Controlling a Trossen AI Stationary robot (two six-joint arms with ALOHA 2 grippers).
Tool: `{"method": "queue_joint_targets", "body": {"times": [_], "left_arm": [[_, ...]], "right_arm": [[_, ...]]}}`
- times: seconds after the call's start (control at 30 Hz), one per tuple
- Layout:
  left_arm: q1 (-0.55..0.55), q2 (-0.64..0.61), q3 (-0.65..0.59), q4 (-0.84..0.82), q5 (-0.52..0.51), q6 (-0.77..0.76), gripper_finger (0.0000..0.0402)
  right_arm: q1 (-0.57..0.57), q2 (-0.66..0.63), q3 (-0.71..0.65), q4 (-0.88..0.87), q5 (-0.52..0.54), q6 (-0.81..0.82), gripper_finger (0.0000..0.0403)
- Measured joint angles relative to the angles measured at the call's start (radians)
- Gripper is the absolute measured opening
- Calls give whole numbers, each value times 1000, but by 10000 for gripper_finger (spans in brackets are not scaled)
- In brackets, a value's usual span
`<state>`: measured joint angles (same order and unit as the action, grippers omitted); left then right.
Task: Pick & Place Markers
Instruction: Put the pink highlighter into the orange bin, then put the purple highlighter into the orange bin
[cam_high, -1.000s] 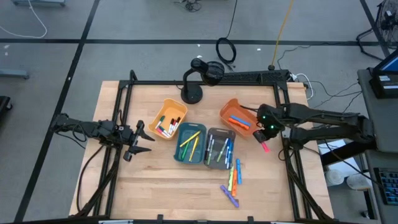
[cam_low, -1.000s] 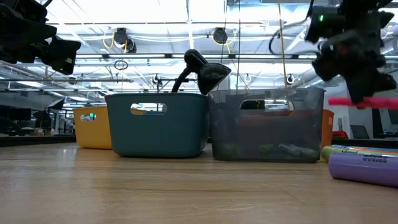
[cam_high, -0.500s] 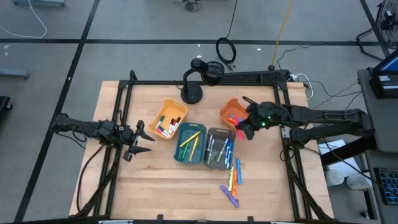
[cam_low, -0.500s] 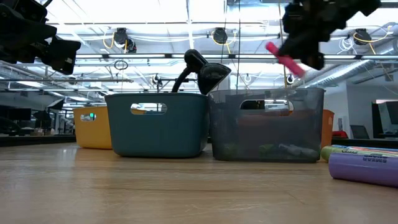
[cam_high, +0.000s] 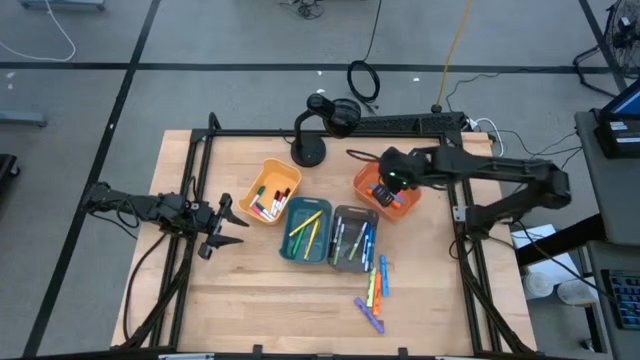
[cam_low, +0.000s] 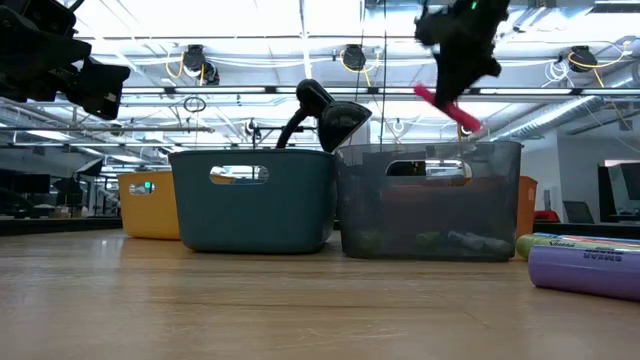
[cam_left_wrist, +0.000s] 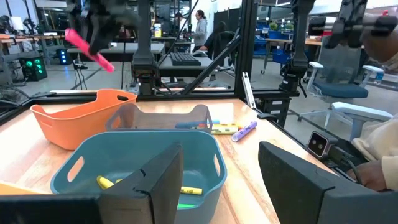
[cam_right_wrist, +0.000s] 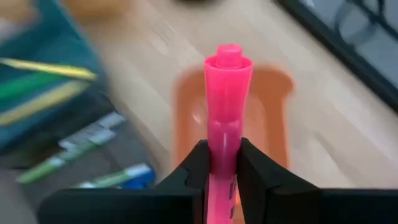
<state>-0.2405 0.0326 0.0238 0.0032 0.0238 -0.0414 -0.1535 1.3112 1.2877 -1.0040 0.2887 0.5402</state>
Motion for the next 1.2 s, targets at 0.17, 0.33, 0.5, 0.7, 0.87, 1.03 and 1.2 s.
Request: {"method": "queue_joint_targets", "body": {"times": [0.17, 0.33, 0.5, 0.7, 0.87, 1.03, 1.2], "left_arm": [[0, 0, 0, 0, 0, 0, 214], [0, 0, 0, 0, 0, 0, 214], [0, 0, 0, 0, 0, 0, 214], [0, 0, 0, 0, 0, 0, 214], [0, 0, 0, 0, 0, 0, 214], [0, 0, 0, 0, 0, 0, 214], [0, 0, 0, 0, 0, 0, 214]], "right_arm": [[-48, 78, -16, -43, -104, -1, 40], [-86, 100, -56, -42, -107, -22, 57], [-101, 100, -91, -34, -108, -29, 106], [-102, 100, -136, -27, -111, -29, 142], [-87, 83, -153, 5, -228, -65, 147], [31, 30, -162, 128, -375, -114, 133], [236, -12, -162, 378, -428, -100, 124]]}}
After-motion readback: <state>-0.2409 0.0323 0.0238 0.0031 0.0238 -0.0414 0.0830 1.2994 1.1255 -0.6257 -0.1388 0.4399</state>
